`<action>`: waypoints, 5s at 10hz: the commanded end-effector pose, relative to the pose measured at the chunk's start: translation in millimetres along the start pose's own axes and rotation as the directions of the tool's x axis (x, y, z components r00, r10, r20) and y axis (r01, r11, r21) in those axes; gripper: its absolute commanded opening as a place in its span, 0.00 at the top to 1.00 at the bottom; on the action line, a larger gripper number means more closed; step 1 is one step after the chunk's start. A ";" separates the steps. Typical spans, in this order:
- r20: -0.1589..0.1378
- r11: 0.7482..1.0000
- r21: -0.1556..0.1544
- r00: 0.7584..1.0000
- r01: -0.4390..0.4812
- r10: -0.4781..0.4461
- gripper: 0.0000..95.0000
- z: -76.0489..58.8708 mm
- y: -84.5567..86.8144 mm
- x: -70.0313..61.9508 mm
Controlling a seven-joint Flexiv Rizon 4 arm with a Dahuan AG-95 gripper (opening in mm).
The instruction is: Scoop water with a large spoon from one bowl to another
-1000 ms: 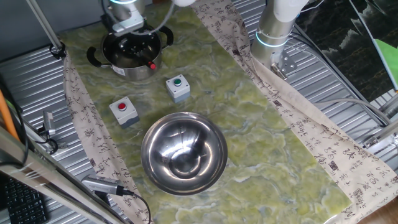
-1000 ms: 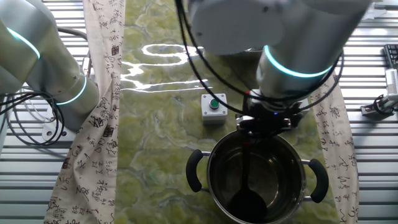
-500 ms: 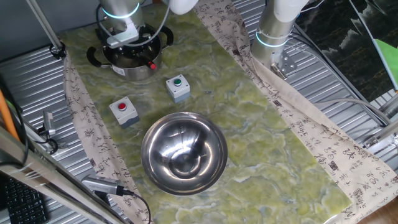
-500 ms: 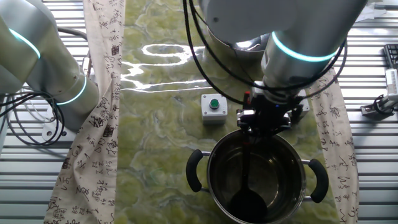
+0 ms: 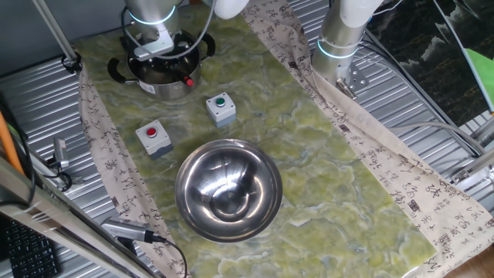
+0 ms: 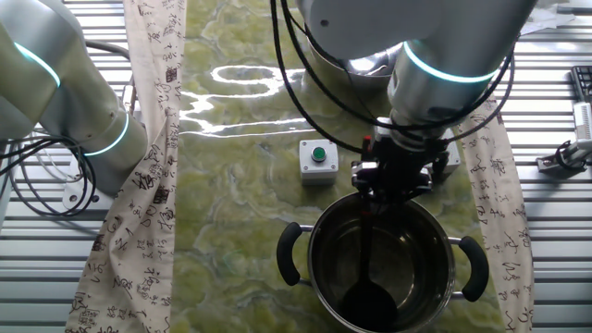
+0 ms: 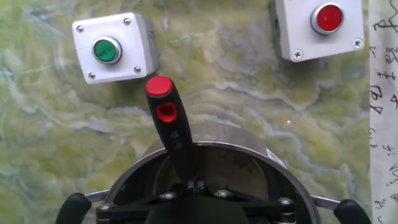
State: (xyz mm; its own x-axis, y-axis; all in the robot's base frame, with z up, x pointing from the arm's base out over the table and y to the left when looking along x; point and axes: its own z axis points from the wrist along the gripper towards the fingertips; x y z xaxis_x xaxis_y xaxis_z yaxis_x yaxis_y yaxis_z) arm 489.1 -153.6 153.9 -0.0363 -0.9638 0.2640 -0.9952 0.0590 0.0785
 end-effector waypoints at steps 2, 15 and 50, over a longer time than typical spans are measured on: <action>0.000 1.000 0.012 1.000 0.009 -0.009 1.00 12.6 6.6 13.2; 0.152 0.993 -0.081 0.986 0.083 -0.070 1.00 24.6 -5.6 19.5; 0.156 0.977 -0.132 0.977 0.167 -0.146 0.40 20.4 4.7 4.0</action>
State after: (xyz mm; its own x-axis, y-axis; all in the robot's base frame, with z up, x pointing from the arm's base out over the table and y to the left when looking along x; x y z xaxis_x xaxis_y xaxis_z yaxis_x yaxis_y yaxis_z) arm 480.6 -162.6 135.8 0.0928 -0.9909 0.0976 -0.9672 -0.0664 0.2453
